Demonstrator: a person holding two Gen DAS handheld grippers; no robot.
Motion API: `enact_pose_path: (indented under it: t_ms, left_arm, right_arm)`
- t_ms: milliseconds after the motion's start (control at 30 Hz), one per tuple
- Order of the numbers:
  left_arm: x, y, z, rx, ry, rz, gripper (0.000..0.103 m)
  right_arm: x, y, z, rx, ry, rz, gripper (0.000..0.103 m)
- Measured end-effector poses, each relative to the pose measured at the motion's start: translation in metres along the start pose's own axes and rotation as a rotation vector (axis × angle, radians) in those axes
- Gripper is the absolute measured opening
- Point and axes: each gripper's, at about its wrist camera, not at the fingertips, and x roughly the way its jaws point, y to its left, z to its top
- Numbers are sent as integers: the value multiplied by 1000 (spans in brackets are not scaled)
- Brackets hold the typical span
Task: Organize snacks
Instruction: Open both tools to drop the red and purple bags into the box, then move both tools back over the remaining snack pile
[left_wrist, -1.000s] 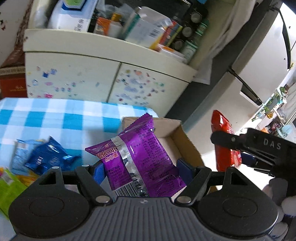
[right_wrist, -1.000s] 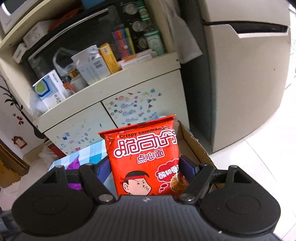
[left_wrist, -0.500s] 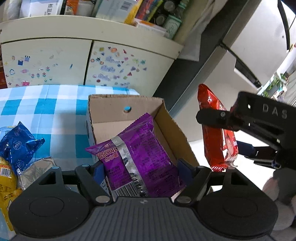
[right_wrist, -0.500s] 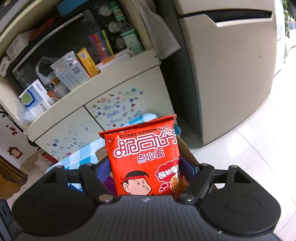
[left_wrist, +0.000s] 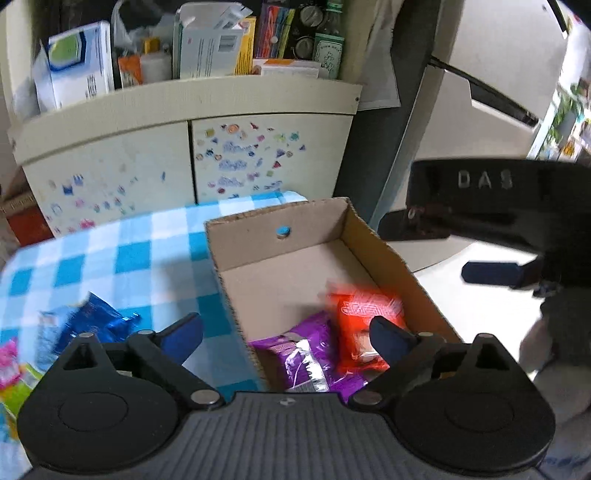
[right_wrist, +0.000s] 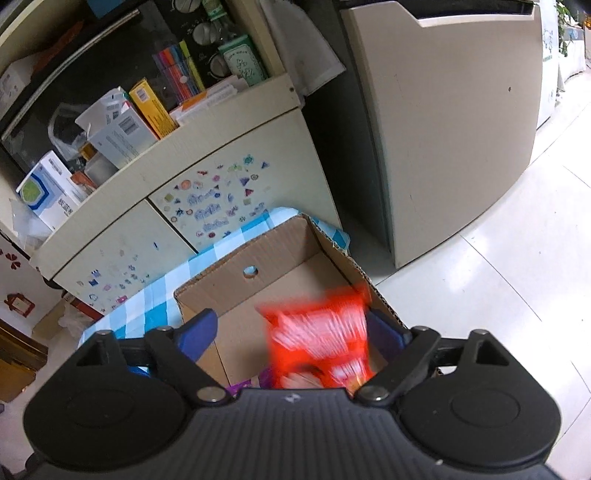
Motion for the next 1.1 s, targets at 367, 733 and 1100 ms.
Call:
enact_pose_path:
  t_ms: [367,733,1100]
  left_arm:
    - [-9,14,-6,57,5,118,103]
    - [-19,53,-13,31,27,166,103]
    - [-44,129,-13,-21,22,218,103]
  right_arm:
    - [0,11,-1,-39,-9,21,90]
    - [5,36,-11,-153,-26,-5,90]
    - [11,69,-27,-260,-63,18,90]
